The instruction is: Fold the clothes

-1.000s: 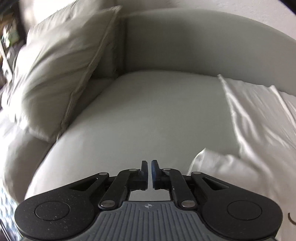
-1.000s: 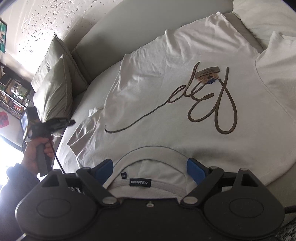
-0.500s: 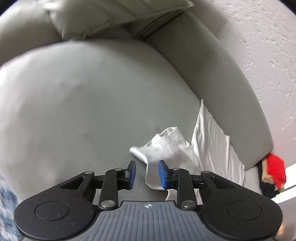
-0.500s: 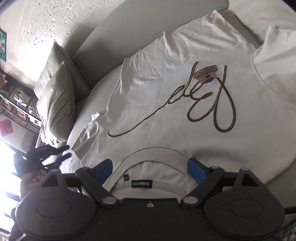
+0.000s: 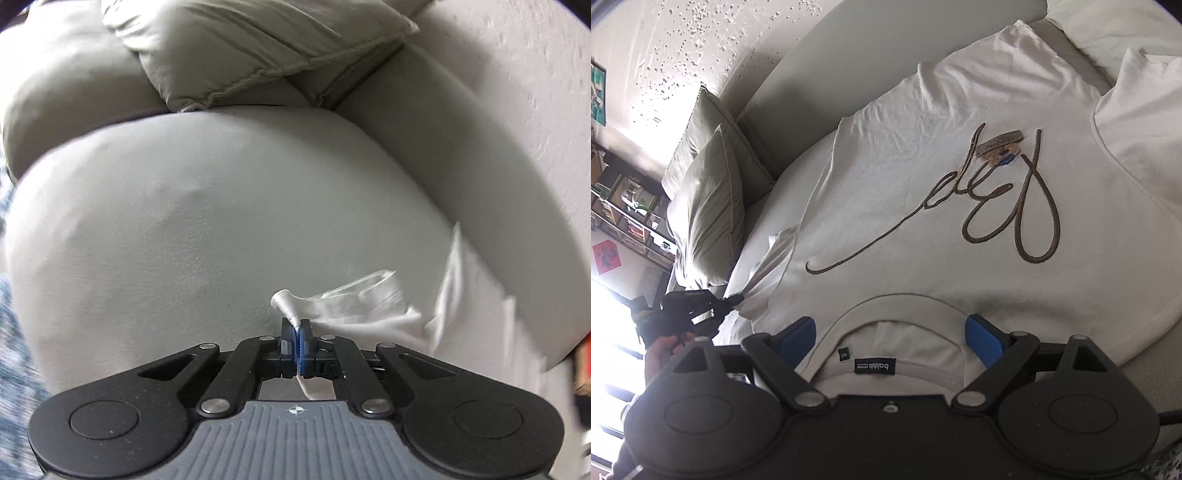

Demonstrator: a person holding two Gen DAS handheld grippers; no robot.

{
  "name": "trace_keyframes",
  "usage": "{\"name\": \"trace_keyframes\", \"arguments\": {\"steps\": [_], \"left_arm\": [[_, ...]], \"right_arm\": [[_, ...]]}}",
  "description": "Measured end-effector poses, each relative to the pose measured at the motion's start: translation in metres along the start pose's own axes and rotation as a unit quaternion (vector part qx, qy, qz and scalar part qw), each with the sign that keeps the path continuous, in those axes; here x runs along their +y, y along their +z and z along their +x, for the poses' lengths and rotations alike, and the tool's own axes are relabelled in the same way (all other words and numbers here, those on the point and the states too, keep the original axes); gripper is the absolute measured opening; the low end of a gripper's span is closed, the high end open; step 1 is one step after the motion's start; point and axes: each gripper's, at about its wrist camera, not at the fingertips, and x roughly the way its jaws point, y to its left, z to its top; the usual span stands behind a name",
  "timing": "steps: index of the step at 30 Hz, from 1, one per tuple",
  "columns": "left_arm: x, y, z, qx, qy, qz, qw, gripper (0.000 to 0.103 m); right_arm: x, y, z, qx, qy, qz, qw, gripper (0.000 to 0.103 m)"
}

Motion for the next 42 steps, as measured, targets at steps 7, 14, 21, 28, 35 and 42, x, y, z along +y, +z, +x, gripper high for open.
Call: {"name": "trace_keyframes", "arguments": {"steps": [7, 14, 21, 28, 35, 42], "left_arm": [[-0.040, -0.020, -0.032, -0.011, 0.044, 0.135, 0.9898, 0.007], [-0.087, -0.081, -0.058, -0.016, -0.007, 0.264, 0.9643, 0.013], [-0.141, -0.151, -0.014, 0.058, -0.046, 0.346, 0.9353, 0.010], [-0.118, -0.169, -0.040, 0.128, -0.038, 0.363, 0.9221, 0.011], [-0.121, -0.137, -0.086, 0.043, -0.054, 0.357, 0.9317, 0.012], [-0.170, -0.094, -0.114, -0.029, -0.199, 0.331, 0.9219, 0.013]], "right_arm": [[0.007, 0.002, -0.018, -0.012, -0.011, -0.008, 1.000, 0.089], [-0.004, 0.000, -0.049, -0.065, -0.102, -0.059, 0.991, 0.014], [-0.009, -0.005, -0.025, -0.042, -0.203, -0.140, 0.968, 0.012], [-0.025, -0.025, -0.061, 0.042, -0.138, -0.063, 0.987, 0.011], [-0.027, -0.001, -0.104, -0.067, -0.089, 0.001, 0.994, 0.013], [0.009, 0.064, -0.123, -0.135, -0.026, -0.036, 0.990, 0.032]]}}
